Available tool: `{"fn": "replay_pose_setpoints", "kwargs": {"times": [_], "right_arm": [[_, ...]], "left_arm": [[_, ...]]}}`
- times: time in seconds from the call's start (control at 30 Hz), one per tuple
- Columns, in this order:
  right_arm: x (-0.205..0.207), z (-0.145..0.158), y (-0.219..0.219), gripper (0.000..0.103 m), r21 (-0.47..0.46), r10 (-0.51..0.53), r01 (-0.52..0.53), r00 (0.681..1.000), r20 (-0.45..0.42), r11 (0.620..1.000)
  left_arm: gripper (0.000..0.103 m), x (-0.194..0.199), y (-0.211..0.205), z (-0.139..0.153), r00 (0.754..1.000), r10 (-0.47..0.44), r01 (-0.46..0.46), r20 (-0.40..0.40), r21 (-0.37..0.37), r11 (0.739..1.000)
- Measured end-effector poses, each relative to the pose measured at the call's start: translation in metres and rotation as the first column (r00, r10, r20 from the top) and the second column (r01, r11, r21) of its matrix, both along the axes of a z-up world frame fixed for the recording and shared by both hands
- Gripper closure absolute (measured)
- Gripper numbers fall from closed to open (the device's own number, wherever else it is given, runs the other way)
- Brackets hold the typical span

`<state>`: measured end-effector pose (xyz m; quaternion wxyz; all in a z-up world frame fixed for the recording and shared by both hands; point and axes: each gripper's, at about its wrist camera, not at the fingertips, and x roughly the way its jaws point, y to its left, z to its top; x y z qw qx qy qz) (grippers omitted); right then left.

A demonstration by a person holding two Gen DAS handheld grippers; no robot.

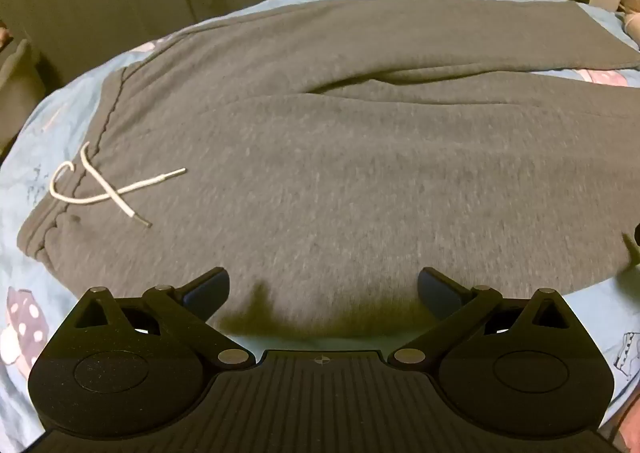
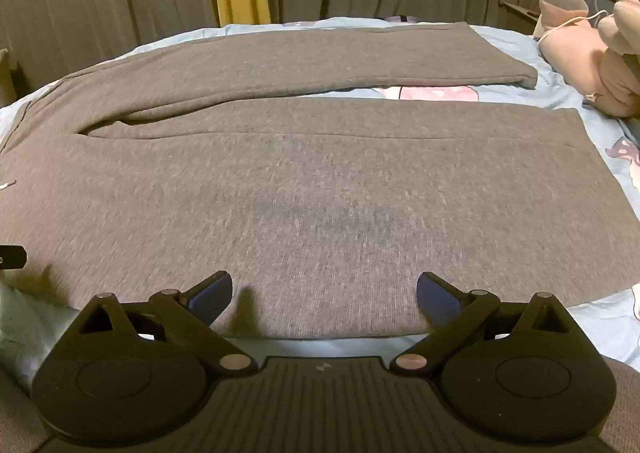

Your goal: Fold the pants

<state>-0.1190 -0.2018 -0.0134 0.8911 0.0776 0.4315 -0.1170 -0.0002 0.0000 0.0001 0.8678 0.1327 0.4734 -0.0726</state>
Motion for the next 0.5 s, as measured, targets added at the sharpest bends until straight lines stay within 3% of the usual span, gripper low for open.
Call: {"fn": "replay_pose_setpoints", "kwargs": {"times": [0.5], "right_arm": [[0.0017, -0.0002, -0.0004, 0.004, -0.001, 0.002, -0.002, 1.000, -0.004, 1.000]], "left_arm": [[0.000, -0.0006, 0.0019, -0.0025, 1.000, -0.003, 0.003, -0.006, 0.000, 1.000]]}}
